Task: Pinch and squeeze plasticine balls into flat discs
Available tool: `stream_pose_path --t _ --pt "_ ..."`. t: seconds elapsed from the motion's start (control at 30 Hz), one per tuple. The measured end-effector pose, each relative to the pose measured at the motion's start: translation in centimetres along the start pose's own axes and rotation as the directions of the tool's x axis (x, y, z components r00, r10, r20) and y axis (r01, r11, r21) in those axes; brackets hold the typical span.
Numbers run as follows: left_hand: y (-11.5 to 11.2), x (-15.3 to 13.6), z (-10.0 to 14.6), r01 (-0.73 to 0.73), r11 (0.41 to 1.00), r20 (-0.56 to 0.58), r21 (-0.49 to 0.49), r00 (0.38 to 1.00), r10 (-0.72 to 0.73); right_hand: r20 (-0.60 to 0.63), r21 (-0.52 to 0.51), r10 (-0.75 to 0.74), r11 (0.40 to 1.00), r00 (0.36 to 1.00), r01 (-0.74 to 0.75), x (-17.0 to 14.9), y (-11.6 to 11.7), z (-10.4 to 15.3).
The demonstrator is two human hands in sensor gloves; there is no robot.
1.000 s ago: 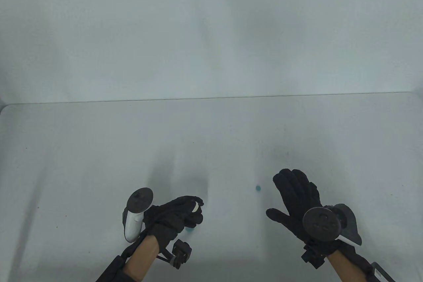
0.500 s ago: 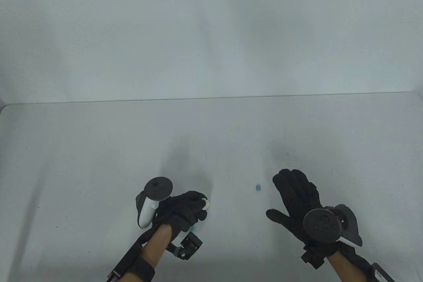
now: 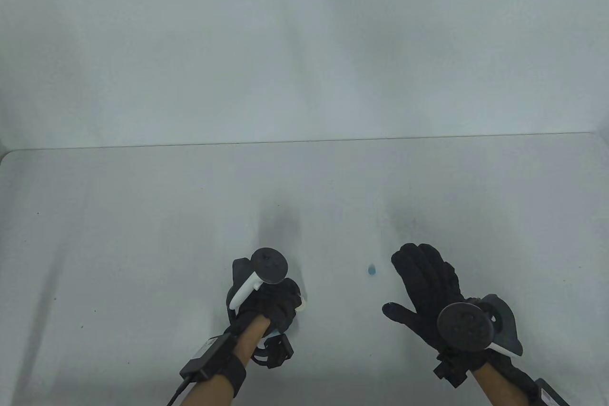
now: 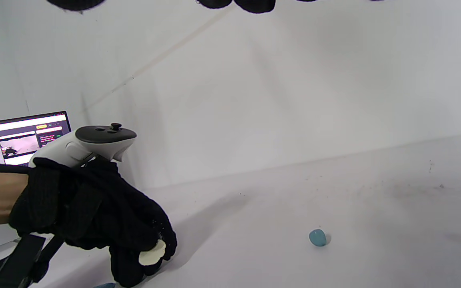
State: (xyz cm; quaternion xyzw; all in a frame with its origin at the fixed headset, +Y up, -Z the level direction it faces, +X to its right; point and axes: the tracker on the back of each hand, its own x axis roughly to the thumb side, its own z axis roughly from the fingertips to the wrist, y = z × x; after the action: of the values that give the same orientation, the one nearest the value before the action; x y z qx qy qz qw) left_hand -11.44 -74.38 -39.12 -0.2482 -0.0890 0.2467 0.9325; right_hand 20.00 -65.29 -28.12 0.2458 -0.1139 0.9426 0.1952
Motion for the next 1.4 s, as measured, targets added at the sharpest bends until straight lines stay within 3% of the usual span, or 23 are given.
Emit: stream_pose_path --t 0.13,0.33,0.53,0.9,1.0,1.17,1.4 --pt "-0.3 1.4 -0.3 0.139 0.990 0.021 -0.031 0.990 -0.138 0.000 0.000 0.000 1.000 1.000 0.000 0.0 0.0 0.0" --pt "-1.4 2.7 -0.2 0.314 0.949 0.063 0.010 0.947 -0.314 -0.009 -0.004 0.000 1.000 1.000 0.000 0.0 -0.1 0.0" --pt "-1.9 3.3 -0.3 0.403 0.915 0.079 0.040 0.911 -0.405 -0.012 0.000 0.001 1.000 1.000 -0.001 0.0 -0.1 0.0" --pt "-3.2 4.4 -0.2 0.631 0.762 0.102 0.146 0.756 -0.646 -0.016 -0.001 -0.003 1.000 1.000 0.003 -0.1 -0.2 0.0" --pt "-3.3 4.3 -0.2 0.637 0.754 0.101 0.158 0.749 -0.654 -0.018 -0.001 0.002 1.000 1.000 -0.002 -0.1 -0.3 0.0" --pt "-2.2 3.8 0.5 0.555 0.811 0.097 0.184 0.811 -0.577 -0.016 -0.006 0.001 1.000 1.000 -0.001 -0.1 -0.3 0.0" --pt "2.1 4.1 5.8 0.320 0.868 0.194 0.380 0.890 -0.413 -0.018 -0.002 0.007 1.000 1.000 -0.007 0.0 -0.3 0.0"
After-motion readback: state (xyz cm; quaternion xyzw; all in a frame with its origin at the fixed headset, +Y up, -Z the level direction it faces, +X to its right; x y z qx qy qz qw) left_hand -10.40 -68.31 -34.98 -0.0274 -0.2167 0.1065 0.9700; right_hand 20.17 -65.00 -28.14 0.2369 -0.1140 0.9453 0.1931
